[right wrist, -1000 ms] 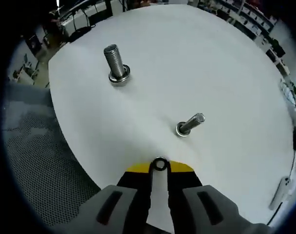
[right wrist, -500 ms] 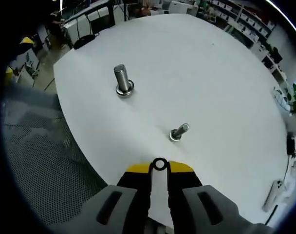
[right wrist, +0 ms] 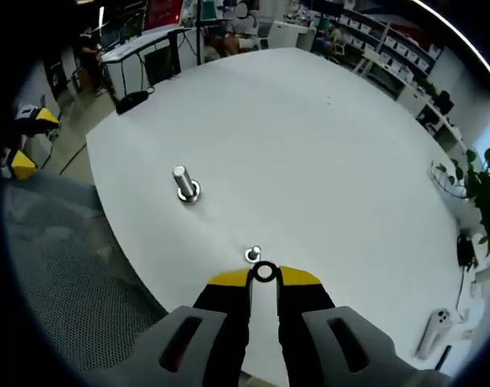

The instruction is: Place the washer onto the threaded stud by aligning its center hole with the stud, sliding it down to the base, and recovering from edge contact or off-axis alignment until the washer reaches the visible bottom stop.

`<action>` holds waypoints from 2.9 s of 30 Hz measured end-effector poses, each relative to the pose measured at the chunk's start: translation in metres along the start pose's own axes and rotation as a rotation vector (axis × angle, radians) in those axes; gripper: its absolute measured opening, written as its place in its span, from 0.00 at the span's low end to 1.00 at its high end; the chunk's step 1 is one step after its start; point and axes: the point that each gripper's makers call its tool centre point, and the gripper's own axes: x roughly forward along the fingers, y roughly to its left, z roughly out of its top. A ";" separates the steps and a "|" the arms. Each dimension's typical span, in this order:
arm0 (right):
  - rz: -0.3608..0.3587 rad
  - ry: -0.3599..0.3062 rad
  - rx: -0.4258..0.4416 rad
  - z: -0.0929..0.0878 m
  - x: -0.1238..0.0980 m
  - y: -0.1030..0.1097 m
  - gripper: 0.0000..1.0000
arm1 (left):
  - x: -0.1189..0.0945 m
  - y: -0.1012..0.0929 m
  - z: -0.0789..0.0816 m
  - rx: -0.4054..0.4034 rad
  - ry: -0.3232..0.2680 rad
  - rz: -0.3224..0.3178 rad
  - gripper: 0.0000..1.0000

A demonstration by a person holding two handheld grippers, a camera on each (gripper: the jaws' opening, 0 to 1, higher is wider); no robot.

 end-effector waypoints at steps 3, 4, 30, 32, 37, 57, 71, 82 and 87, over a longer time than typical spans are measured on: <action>0.006 0.004 -0.018 0.003 0.002 0.003 0.13 | 0.000 0.000 0.000 0.001 -0.002 -0.003 0.33; 0.008 0.008 -0.031 0.003 0.003 0.005 0.13 | 0.000 -0.001 0.000 0.002 -0.002 -0.005 0.33; 0.056 0.146 -0.164 -0.006 0.046 0.012 0.14 | 0.001 -0.002 0.000 0.002 0.007 -0.012 0.33; 0.061 0.143 -0.171 -0.006 0.047 0.013 0.14 | 0.001 -0.002 0.000 0.001 0.006 -0.011 0.33; 0.076 0.167 -0.204 -0.010 0.058 0.015 0.14 | 0.002 -0.001 -0.002 -0.001 0.012 -0.007 0.32; 0.125 0.161 -0.064 -0.024 0.085 0.021 0.19 | 0.004 -0.001 -0.008 -0.006 0.047 -0.007 0.33; 0.098 -0.043 0.010 -0.013 0.020 0.017 0.23 | 0.003 0.000 -0.003 -0.011 0.021 -0.002 0.33; 0.082 -0.302 0.110 -0.002 -0.060 0.013 0.29 | -0.005 0.006 0.012 -0.026 -0.068 0.031 0.35; 0.085 -0.399 0.159 0.010 -0.090 0.007 0.30 | -0.008 0.012 0.018 -0.035 -0.102 0.064 0.36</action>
